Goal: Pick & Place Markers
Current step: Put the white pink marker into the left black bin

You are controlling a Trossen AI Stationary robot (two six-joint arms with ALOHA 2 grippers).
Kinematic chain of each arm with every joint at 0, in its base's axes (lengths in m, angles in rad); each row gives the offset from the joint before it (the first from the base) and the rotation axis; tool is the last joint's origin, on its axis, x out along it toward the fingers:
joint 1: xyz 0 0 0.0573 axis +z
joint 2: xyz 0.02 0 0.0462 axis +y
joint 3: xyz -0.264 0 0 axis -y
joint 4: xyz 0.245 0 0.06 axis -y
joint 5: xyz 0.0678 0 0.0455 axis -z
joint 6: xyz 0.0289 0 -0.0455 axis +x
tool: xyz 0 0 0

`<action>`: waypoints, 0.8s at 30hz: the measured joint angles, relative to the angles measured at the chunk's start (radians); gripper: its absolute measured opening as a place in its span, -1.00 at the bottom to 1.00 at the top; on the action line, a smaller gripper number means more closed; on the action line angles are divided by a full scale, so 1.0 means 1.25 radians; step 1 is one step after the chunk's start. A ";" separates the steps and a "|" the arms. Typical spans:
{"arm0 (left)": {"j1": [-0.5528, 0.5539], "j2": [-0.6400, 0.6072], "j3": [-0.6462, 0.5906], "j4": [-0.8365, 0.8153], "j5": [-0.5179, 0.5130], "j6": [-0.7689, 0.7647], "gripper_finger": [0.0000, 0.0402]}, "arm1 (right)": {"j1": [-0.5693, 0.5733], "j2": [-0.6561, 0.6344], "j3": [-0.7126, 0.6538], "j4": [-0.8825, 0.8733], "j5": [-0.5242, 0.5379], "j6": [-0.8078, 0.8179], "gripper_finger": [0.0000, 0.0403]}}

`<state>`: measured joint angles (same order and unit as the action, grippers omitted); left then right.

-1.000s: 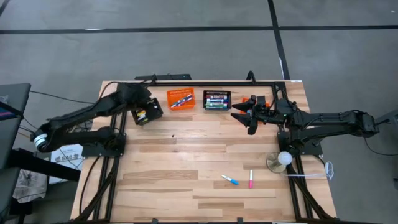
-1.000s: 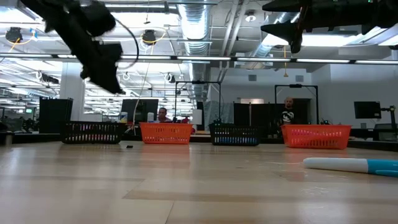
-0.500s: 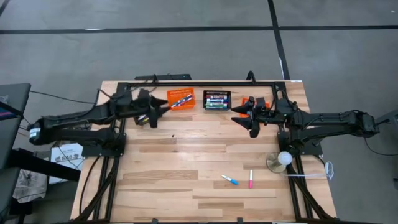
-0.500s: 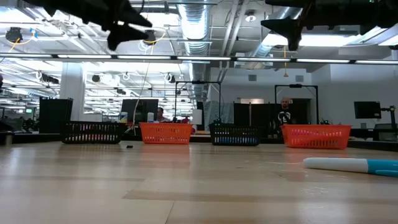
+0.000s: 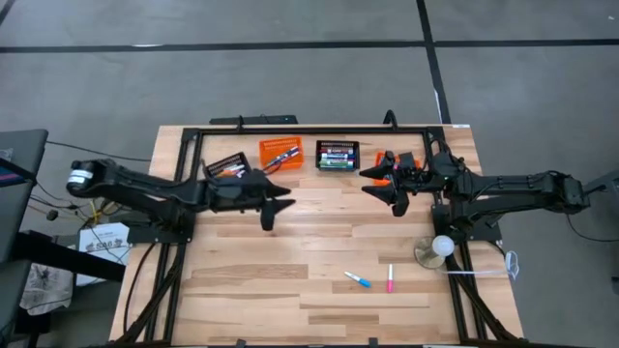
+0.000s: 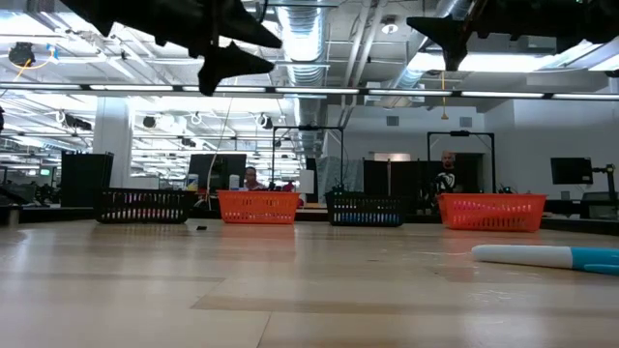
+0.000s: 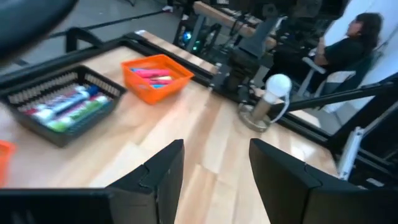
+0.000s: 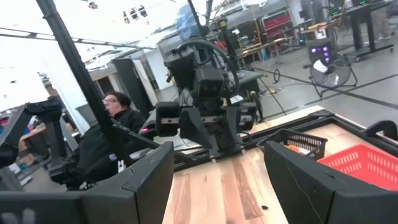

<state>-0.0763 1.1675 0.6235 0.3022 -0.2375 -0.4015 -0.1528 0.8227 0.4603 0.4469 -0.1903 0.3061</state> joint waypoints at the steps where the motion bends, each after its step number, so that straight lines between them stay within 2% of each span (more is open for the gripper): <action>1: -0.010 0.015 0.000 0.020 -0.001 -0.010 -0.10 | 0.000 0.000 0.000 0.000 -0.002 0.000 0.19; 6: -0.052 0.059 0.000 0.123 -0.002 -0.021 -0.10 | 0.002 0.000 0.000 0.002 -0.035 0.000 0.19; 10: -0.060 0.063 0.000 0.137 -0.003 -0.019 -0.10 | 0.002 0.000 0.000 0.002 -0.041 0.000 0.19; 13: -0.060 0.043 -0.001 0.139 0.002 -0.019 -0.10 | 0.002 0.000 0.000 0.002 -0.037 0.018 0.19; 18: -0.060 -0.010 -0.001 0.137 0.005 -0.017 -0.10 | 0.002 0.000 0.000 0.005 -0.037 0.171 0.19; 24: -0.060 -0.077 -0.002 0.134 0.005 0.025 -0.10 | 0.008 0.000 0.000 0.008 -0.037 0.177 0.19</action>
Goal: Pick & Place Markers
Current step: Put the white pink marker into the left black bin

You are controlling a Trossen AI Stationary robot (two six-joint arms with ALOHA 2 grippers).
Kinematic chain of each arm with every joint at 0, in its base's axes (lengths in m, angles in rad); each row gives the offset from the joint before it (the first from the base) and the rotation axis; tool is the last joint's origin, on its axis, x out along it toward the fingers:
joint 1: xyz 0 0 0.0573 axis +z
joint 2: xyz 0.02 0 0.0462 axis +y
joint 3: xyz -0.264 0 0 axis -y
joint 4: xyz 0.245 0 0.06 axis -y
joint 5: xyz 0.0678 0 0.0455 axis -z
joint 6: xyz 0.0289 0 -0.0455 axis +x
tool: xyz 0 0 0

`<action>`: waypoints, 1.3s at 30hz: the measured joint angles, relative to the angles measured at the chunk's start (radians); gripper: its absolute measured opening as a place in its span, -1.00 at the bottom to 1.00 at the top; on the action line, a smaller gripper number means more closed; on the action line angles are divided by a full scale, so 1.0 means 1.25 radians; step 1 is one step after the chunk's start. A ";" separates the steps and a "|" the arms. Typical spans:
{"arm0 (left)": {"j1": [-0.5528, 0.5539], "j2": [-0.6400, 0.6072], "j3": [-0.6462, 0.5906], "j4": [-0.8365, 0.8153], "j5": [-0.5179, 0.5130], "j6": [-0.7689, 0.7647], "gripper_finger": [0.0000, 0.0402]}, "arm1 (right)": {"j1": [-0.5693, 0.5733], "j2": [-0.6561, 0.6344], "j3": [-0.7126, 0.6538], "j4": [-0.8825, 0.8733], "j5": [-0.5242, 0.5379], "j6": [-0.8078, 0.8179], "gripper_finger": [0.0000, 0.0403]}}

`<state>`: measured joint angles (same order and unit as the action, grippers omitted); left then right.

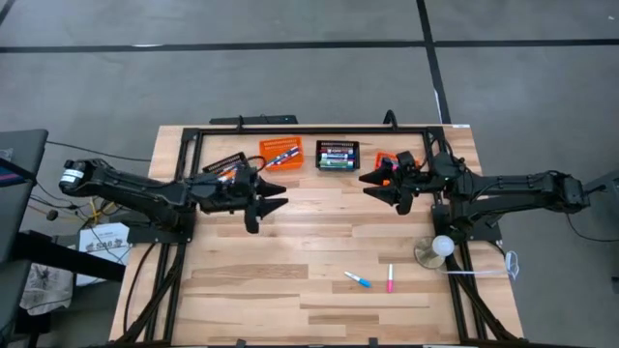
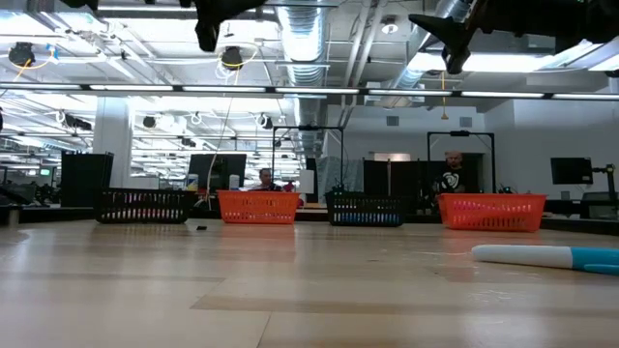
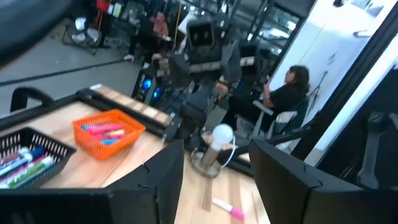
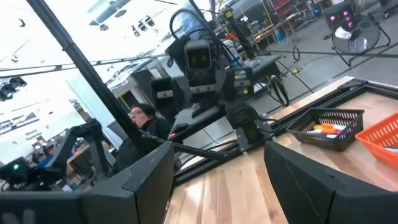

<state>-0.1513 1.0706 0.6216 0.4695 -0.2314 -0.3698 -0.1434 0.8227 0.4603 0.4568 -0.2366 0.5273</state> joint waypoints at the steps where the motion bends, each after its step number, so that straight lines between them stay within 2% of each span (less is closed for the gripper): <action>1: 0.000 -0.010 0.000 0.000 0.000 0.000 -0.10 | 0.003 0.000 0.000 0.000 0.000 0.000 0.19; 8: 0.000 -0.070 0.000 -0.008 0.014 -0.028 -0.10 | 0.020 0.000 0.005 0.001 0.002 -0.014 0.19; 13: 0.000 -0.095 -0.002 -0.036 0.142 0.053 -0.10 | 0.058 0.000 0.029 0.001 -0.019 -0.075 0.19; 16: 0.000 -0.113 -0.016 -0.033 0.180 0.056 -0.10 | 0.083 0.000 0.047 0.000 -0.019 -0.131 0.19; 24: -0.001 -0.161 -0.099 -0.027 0.183 -0.007 -0.10 | 0.093 0.000 0.092 -0.086 -0.018 -0.150 0.19; 39: -0.005 -0.184 -0.163 0.004 0.193 -0.001 -0.10 | 0.093 0.000 0.092 -0.091 -0.019 -0.151 0.19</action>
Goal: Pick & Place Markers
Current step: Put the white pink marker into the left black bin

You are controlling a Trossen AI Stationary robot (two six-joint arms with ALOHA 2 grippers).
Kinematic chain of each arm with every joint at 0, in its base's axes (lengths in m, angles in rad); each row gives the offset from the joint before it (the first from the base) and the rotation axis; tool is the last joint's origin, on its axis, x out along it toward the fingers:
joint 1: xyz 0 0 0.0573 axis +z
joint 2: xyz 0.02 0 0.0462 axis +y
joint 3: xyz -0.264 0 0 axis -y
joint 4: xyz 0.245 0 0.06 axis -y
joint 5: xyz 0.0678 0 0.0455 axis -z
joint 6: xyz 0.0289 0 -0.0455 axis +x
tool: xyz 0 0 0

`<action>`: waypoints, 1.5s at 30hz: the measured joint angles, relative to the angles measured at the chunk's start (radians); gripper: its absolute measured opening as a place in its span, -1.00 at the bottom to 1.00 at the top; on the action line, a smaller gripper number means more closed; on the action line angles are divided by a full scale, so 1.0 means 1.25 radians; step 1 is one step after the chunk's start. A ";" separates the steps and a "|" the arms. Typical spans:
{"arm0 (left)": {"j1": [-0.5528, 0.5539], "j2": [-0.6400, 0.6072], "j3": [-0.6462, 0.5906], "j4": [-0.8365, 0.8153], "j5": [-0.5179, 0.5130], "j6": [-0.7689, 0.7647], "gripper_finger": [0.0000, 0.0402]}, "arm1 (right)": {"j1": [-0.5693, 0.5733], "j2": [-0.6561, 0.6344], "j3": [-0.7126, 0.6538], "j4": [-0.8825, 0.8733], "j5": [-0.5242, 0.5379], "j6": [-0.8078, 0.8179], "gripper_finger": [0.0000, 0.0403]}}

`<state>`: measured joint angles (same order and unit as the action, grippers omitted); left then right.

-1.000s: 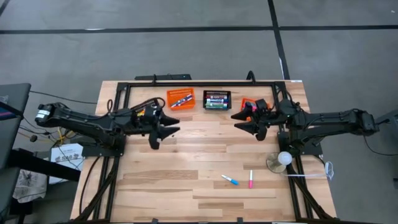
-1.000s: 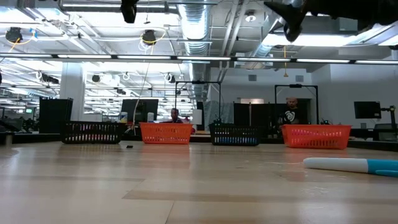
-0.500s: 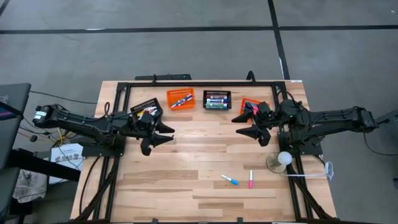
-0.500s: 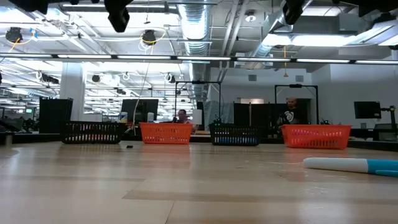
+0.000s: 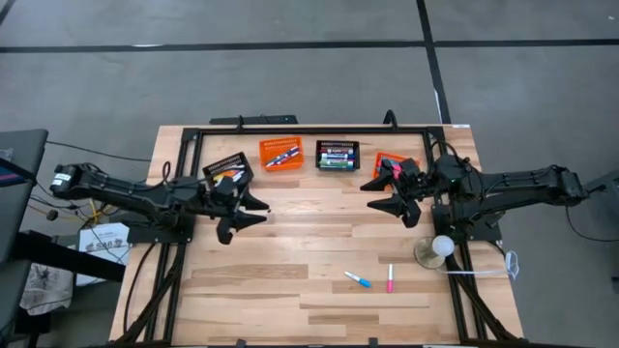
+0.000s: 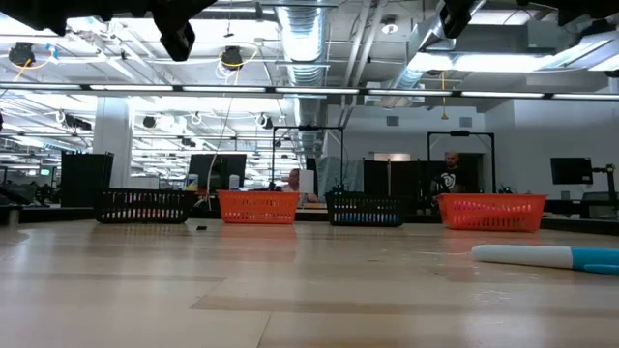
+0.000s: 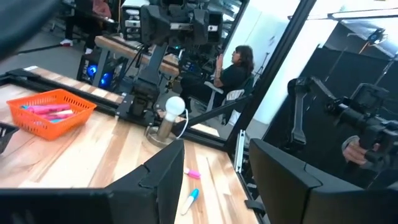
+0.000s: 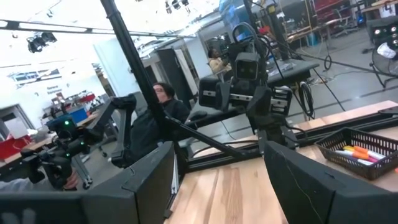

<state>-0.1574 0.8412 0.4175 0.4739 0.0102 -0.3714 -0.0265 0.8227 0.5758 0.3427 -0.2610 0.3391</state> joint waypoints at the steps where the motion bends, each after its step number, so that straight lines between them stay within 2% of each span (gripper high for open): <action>1: 0.000 -0.006 -0.004 0.005 0.001 0.000 -0.10 | 0.000 0.000 0.000 0.001 -0.001 0.004 0.19; 10: 0.000 -0.120 -0.081 0.040 0.001 0.015 -0.10 | 0.036 0.000 0.001 -0.010 -0.002 -0.073 0.19; 12: 0.000 -0.142 -0.099 0.040 0.001 0.014 -0.10 | 0.050 0.000 0.015 -0.051 -0.002 -0.090 0.19; 19: 0.000 -0.160 -0.136 0.054 0.001 0.012 -0.10 | 0.102 0.031 0.143 -0.366 0.031 -0.120 0.19; 26: 0.000 -0.160 -0.160 0.058 0.001 -0.009 -0.10 | 0.174 0.142 0.273 -0.640 0.062 -0.132 0.19; 30: 0.001 -0.160 -0.161 0.060 0.001 -0.009 -0.10 | 0.211 0.211 0.314 -0.748 0.061 -0.128 0.19; 34: 0.001 -0.159 -0.161 0.060 0.001 -0.009 -0.10 | 0.250 0.266 0.320 -0.803 0.061 -0.092 0.19; 45: 0.002 -0.159 -0.161 0.061 0.001 -0.006 -0.10 | 0.327 0.388 0.322 -0.847 0.059 -0.044 0.19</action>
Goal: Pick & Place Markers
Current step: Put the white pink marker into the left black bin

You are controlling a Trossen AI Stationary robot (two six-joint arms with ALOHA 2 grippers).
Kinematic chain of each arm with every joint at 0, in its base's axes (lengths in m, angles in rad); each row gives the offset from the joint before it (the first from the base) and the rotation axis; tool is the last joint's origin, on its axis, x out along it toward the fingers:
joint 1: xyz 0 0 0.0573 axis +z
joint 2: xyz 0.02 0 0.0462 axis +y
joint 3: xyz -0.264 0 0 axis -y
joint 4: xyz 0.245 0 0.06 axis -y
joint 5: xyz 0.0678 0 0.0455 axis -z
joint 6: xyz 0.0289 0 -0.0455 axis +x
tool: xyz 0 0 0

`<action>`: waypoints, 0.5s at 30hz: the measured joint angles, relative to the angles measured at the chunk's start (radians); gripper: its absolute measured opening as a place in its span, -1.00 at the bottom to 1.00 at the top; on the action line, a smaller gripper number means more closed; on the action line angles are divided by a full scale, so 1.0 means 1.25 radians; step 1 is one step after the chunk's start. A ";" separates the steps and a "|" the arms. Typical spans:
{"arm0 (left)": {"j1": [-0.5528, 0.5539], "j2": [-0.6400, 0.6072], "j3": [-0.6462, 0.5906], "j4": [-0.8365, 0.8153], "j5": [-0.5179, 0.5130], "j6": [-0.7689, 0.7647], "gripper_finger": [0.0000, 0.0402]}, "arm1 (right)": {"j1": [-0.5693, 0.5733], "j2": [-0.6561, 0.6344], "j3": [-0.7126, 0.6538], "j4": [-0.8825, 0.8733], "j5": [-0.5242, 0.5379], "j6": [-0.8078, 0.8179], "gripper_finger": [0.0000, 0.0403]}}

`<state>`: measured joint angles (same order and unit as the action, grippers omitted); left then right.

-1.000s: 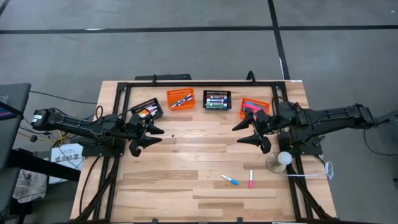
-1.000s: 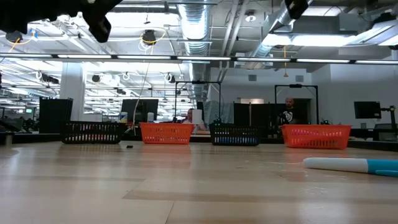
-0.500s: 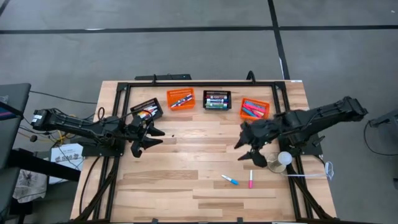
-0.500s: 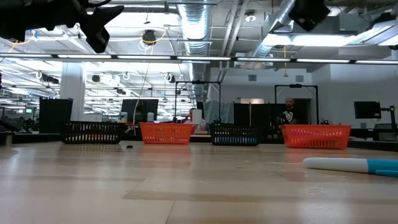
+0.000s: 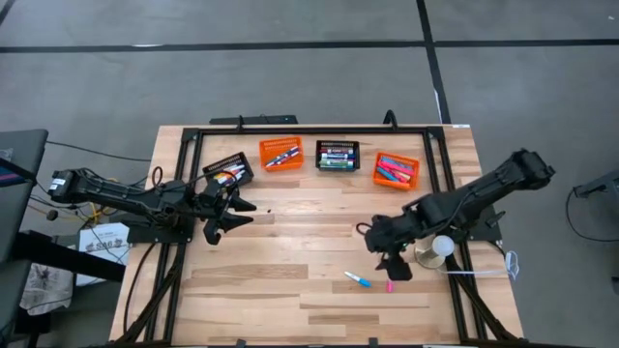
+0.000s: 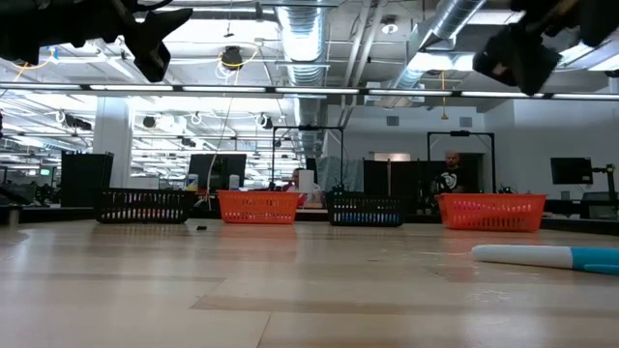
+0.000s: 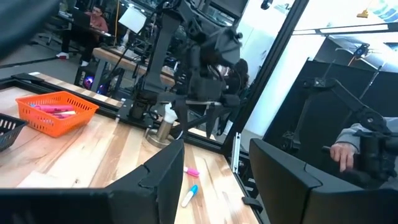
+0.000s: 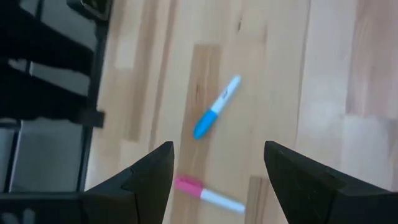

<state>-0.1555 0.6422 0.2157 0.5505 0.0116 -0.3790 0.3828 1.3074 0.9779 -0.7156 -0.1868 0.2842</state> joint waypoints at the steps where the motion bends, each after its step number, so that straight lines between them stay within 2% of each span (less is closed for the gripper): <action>1: 0.000 0.000 0.000 0.000 0.000 0.000 -0.10 | 0.004 0.008 0.000 -0.007 0.000 0.003 0.19; 7: 0.000 0.000 0.000 0.000 0.000 0.000 -0.10 | 0.040 0.044 0.000 -0.083 -0.002 -0.047 0.19; 15: 0.000 0.000 0.000 0.000 0.000 0.000 -0.10 | 0.073 0.099 0.000 -0.211 0.002 -0.269 0.19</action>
<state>-0.1555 0.6422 0.2157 0.5504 0.0116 -0.3790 0.4740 1.4312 0.9775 -0.9793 -0.1843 -0.0526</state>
